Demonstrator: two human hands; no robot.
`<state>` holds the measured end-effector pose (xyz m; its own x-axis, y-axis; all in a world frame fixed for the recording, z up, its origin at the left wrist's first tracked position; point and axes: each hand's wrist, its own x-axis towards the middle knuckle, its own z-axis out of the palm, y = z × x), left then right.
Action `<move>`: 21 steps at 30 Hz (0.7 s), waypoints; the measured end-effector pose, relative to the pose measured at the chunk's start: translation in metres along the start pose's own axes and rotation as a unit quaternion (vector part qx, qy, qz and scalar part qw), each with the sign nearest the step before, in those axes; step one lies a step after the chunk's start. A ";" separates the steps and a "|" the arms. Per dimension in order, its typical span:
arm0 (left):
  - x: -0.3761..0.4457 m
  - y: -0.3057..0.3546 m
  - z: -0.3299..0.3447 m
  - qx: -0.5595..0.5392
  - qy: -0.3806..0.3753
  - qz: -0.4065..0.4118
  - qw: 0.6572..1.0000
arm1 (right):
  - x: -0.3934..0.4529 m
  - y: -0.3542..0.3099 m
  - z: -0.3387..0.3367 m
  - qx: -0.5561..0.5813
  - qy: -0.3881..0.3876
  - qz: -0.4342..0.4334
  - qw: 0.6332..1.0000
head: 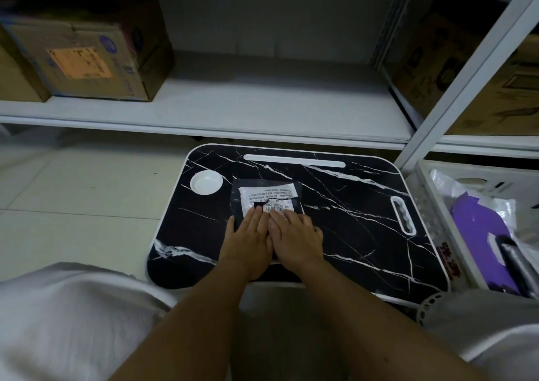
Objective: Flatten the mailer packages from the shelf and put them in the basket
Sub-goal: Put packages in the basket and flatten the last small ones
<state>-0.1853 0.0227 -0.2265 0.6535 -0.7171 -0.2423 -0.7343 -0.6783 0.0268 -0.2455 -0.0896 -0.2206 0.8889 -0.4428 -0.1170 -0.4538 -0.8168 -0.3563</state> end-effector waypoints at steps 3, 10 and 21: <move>0.002 0.000 0.001 -0.028 0.008 -0.016 0.999 | 0.004 -0.001 -0.004 0.008 -0.011 0.000 1.000; 0.004 0.004 -0.010 -0.221 0.053 -0.128 0.965 | 0.013 0.001 -0.011 0.215 0.055 0.142 0.965; 0.014 0.001 -0.033 -0.488 0.055 -0.333 0.805 | 0.027 -0.016 -0.025 0.323 -0.031 0.293 0.899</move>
<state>-0.1712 0.0071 -0.1981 0.8940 -0.1162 -0.4327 0.2449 -0.6820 0.6891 -0.2153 -0.0976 -0.1948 0.5205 -0.6891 -0.5042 -0.7319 -0.0560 -0.6791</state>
